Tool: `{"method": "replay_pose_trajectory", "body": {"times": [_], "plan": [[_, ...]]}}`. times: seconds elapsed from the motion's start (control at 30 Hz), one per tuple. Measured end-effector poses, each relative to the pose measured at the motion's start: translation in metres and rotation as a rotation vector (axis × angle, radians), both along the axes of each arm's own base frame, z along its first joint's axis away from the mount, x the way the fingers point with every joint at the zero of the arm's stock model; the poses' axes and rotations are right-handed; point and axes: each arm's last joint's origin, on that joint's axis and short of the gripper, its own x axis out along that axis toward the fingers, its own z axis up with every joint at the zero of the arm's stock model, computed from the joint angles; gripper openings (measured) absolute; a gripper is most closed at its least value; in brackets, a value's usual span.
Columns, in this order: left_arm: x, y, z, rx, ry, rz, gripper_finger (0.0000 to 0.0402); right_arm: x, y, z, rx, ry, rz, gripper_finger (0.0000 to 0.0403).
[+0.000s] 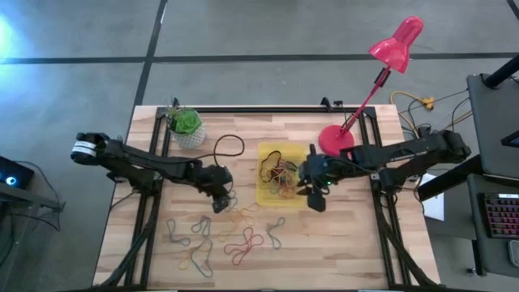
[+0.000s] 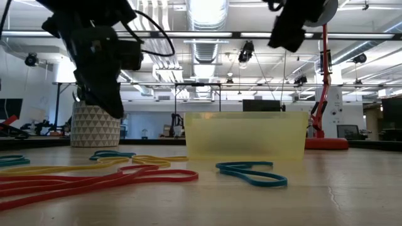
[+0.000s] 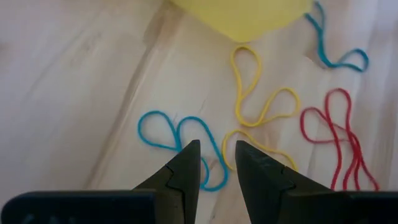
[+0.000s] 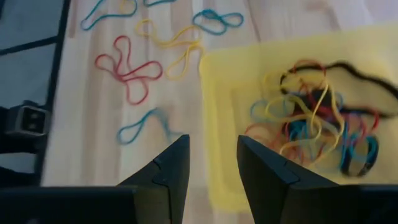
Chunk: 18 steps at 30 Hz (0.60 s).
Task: Pick and place rubber bands into bin
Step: Put the blue rubber band into the bin
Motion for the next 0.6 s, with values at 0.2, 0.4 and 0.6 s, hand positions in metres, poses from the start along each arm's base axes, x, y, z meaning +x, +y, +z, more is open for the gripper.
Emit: {"method": "replay_pose_trajectory", "body": {"times": [0.2,0.4,0.6], "plan": [[0.012,-0.001,0.005,-0.001,0.155,0.102,0.0086,-0.026,0.012,0.014,0.033,0.011,-0.059,0.0123],[0.023,-0.002,0.021,0.025,0.205,0.103,0.0086,-0.050,0.022,0.022,0.011,-0.036,-0.097,0.0123],[0.028,-0.005,0.021,0.025,0.216,0.073,0.0099,-0.070,0.027,0.021,-0.003,-0.054,-0.127,0.0123]]}}
